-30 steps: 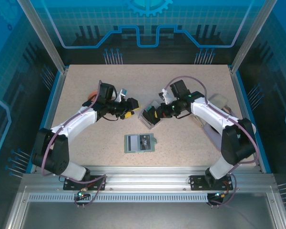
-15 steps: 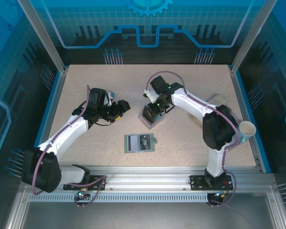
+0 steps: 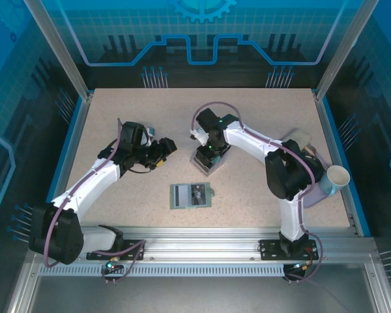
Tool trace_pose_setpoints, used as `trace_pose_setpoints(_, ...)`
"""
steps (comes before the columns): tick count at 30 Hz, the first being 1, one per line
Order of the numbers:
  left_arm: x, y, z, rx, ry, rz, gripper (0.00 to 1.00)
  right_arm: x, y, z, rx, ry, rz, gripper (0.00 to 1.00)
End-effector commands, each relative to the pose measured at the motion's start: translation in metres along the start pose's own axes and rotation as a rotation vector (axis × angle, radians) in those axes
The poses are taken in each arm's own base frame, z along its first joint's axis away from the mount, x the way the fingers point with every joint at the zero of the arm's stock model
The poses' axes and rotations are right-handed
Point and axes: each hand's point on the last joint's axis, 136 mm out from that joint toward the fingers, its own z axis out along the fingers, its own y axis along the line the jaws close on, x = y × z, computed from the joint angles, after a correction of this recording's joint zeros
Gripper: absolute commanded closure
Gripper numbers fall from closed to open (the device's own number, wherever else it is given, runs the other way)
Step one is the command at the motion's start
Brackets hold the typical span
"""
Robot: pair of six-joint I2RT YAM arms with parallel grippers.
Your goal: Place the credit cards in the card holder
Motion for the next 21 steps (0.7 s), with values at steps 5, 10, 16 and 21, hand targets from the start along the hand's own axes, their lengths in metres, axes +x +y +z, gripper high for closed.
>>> trace_pose_setpoints(5, 0.0, 0.003, -0.002, 0.003, 0.0, -0.018, 0.27, -0.007, -0.033, -0.032, 0.166, -0.081, 0.056, 0.62)
trace_pose_setpoints(10, 0.001, 0.003, -0.002, 0.009, 0.005, -0.019, 0.27, -0.006, -0.045, -0.015, 0.218, -0.012, 0.05, 0.61)
trace_pose_setpoints(16, 0.003, 0.004, 0.0, 0.011, 0.011, -0.023, 0.27, -0.007, -0.045, 0.001, 0.239, 0.02, 0.014, 0.6)
trace_pose_setpoints(21, 0.004, 0.006, 0.0, 0.01, 0.016, -0.027, 0.27, -0.005, -0.049, 0.013, 0.317, 0.063, -0.03, 0.6)
